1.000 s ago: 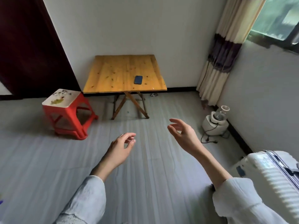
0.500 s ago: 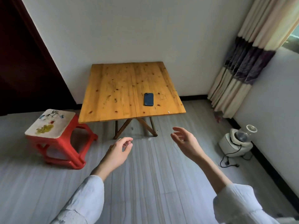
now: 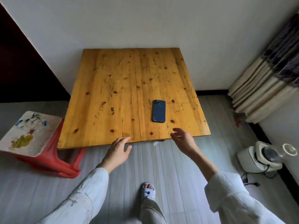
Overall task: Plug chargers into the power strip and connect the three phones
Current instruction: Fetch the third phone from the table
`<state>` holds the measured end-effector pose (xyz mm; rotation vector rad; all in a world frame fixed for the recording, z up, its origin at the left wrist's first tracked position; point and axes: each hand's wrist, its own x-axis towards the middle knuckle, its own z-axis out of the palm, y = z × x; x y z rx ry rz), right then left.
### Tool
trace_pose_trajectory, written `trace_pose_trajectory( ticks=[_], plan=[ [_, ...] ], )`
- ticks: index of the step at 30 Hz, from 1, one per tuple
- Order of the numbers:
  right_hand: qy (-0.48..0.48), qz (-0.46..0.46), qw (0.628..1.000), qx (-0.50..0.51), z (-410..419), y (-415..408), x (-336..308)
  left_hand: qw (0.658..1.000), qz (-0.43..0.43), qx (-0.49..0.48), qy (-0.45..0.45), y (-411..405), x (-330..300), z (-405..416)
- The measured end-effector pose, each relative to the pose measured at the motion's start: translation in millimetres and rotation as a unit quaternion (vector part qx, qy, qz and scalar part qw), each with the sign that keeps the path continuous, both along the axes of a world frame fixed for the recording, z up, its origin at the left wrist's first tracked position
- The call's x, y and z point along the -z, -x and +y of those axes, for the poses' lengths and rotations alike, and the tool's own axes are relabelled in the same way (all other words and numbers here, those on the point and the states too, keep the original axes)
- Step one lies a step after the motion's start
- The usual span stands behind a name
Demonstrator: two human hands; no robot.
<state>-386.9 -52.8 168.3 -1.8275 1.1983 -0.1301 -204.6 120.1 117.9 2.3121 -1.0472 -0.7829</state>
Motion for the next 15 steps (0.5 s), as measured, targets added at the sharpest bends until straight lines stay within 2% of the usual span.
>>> trace_pose_trajectory(
  ticks=[7,13,15],
  plan=[
    [-0.007,0.129,0.988,-0.085,-70.9,-71.1,66.3,0.992,-0.005,0.004,-0.123,-53.1,58.8,-59.5],
    [0.081,0.175,0.975,-0.107,-118.2,-126.0,116.4,0.982,-0.038,0.028,-0.182,-89.0,105.5,-103.5],
    [0.11,0.192,0.964,-0.147,-126.7,-138.7,130.8,0.971,-0.051,0.044,-0.228,-99.4,117.0,-109.9]
  ],
)
